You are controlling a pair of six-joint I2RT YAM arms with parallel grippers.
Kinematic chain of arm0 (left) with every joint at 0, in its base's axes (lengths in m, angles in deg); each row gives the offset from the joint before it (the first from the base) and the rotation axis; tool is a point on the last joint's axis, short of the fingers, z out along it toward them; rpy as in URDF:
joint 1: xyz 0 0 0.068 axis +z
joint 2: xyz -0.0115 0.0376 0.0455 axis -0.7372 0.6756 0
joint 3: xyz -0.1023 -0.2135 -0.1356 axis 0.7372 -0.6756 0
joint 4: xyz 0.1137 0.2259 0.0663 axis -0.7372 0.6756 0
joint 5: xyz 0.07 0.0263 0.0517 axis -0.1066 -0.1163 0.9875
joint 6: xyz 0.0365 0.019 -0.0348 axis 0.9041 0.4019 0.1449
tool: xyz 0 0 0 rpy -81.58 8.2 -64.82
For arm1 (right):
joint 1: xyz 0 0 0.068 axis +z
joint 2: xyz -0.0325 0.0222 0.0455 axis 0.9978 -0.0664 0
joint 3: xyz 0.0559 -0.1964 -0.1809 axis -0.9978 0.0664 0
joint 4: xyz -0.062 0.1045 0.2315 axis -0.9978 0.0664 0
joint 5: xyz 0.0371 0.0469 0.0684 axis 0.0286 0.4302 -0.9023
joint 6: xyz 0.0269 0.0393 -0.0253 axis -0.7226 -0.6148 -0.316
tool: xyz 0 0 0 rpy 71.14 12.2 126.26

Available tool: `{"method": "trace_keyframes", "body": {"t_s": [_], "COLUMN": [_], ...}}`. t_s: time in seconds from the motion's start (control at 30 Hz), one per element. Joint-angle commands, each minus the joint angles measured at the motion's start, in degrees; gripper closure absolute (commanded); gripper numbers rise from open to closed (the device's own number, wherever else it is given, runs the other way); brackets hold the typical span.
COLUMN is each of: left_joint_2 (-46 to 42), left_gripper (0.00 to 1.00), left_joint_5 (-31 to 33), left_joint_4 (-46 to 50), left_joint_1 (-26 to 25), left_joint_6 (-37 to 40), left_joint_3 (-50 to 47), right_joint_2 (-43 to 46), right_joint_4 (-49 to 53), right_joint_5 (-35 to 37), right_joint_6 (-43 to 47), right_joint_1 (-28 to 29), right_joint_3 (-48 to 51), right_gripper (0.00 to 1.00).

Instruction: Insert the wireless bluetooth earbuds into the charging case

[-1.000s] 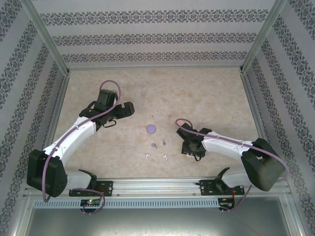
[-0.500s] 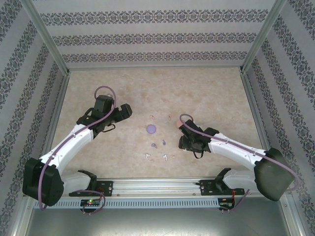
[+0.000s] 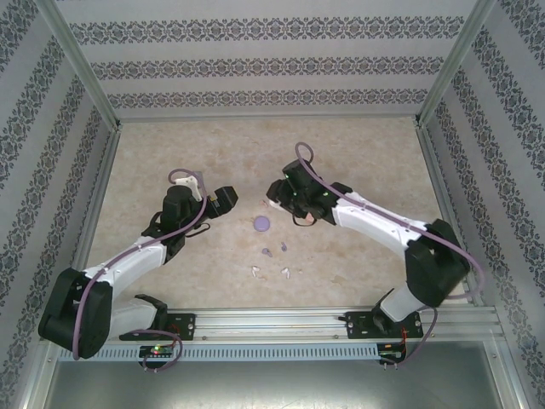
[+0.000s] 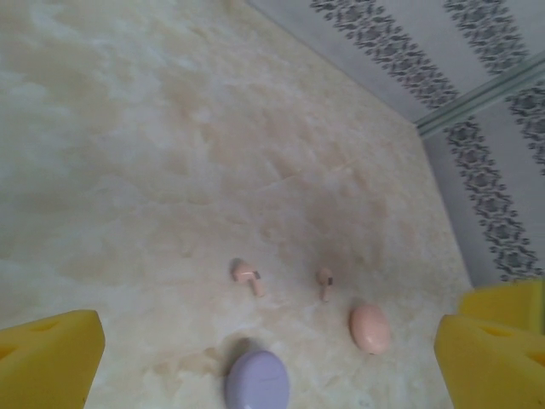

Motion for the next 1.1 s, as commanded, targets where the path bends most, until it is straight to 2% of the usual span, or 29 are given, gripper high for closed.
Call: {"method": "trace_keyframes", "body": {"t_s": [0.0,0.1,0.2,0.27,0.53,0.77,1.07], "left_joint_2": [1.49,3.82,6.49,8.55,14.85,18.79,24.05], "left_gripper": [0.0,0.0,0.05,0.12,0.32,0.35,0.47], "left_joint_5": [-3.68,-4.88,-6.0,-6.88,-8.96,-8.21,-7.92], "left_joint_4": [-10.27,-11.89,-14.25,-15.72,-19.92,-21.85,-24.76], "left_joint_1": [-1.27,-1.94,-2.66,-3.08,-4.94,-6.09,-6.6], "left_joint_6": [-0.72,0.12,0.88,1.13,1.8,1.55,0.37], "left_joint_3": [0.44,1.63,2.66,3.38,7.1,9.32,11.94], "right_joint_2": [-3.32,-5.73,-7.01,-7.68,-9.44,-10.03,-10.64], "right_joint_4": [-6.06,-8.05,-10.08,-11.67,-11.38,-11.35,-12.36], "right_joint_5": [-1.14,-1.13,-1.15,-1.43,-1.66,-1.89,-2.48], "right_joint_6": [-11.0,-16.03,-19.8,-21.53,-22.21,-22.23,-22.23], "right_joint_1": [-0.78,-0.92,-0.88,-0.84,-0.17,-0.12,-0.18], "right_joint_3": [-3.96,-6.0,-6.73,-6.99,-10.16,-10.53,-10.04], "right_gripper": [0.56,0.56,0.56,0.56,0.56,0.56,0.57]}}
